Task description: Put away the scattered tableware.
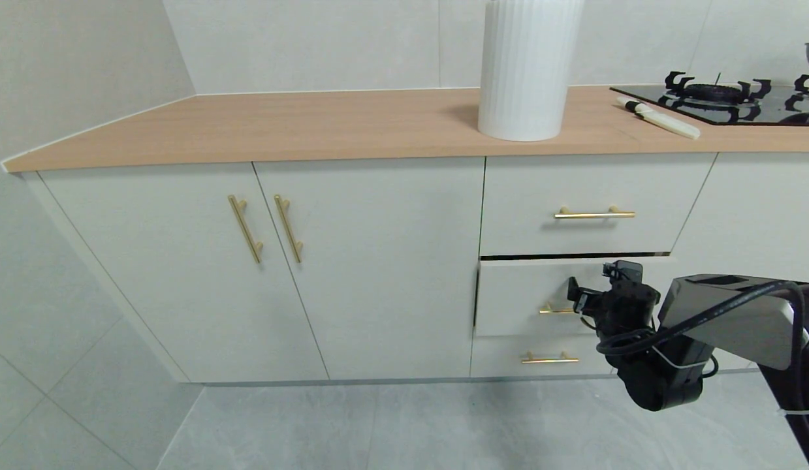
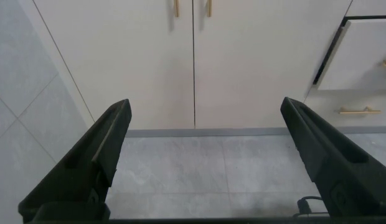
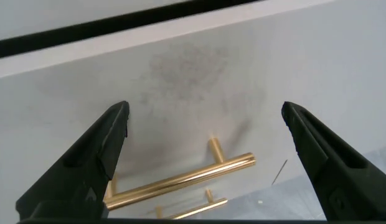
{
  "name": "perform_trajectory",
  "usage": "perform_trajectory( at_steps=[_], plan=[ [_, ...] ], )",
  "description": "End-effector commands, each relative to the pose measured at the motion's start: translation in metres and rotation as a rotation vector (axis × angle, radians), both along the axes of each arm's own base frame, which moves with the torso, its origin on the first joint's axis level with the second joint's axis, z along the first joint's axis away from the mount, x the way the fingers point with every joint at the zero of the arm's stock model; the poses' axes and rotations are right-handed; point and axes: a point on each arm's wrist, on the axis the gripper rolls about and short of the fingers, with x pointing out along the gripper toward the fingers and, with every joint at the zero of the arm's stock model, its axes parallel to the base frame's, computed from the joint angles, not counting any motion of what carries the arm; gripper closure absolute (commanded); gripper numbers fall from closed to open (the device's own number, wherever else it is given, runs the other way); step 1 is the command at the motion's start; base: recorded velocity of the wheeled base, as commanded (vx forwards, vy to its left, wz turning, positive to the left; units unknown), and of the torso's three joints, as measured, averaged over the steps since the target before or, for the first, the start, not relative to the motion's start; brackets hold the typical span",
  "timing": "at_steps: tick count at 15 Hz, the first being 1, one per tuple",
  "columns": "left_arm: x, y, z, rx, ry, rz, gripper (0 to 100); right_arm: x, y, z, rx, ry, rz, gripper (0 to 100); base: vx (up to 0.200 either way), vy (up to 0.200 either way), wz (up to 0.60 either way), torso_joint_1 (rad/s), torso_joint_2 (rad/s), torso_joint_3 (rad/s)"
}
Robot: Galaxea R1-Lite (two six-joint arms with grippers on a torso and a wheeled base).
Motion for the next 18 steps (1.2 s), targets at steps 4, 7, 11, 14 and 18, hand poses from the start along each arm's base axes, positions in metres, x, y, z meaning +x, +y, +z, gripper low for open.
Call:
perform_trajectory(
  at_steps=[4, 7, 11, 14, 18],
  plan=[
    [0.000, 0.000, 0.000, 0.000, 0.001, 0.000, 0, 0.012, -0.008, 0.000, 0.004, -0.036, -0.051, 0, 0.000, 0.000, 0.00, 0.000, 0.00, 0.000],
    [0.000, 0.000, 0.000, 0.000, 0.001, 0.000, 0, 0.023, -0.016, 0.001, -0.008, -0.066, -0.114, 0, 0.000, 0.000, 0.00, 0.000, 0.00, 0.000],
    [0.000, 0.000, 0.000, 0.000, 0.001, 0.000, 0, 0.025, -0.019, 0.002, -0.008, -0.074, -0.126, 0, 0.000, 0.000, 0.00, 0.000, 0.00, 0.000],
    [0.000, 0.000, 0.000, 0.000, 0.001, 0.000, 0, 0.027, -0.020, 0.005, -0.007, -0.087, -0.136, 0, 0.000, 0.000, 0.00, 0.000, 0.00, 0.000],
    [0.000, 0.000, 0.000, 0.000, 0.001, 0.000, 0, 0.037, -0.038, 0.005, -0.043, -0.106, -0.224, 0, 0.000, 0.000, 0.00, 0.000, 0.00, 0.000]
  ],
)
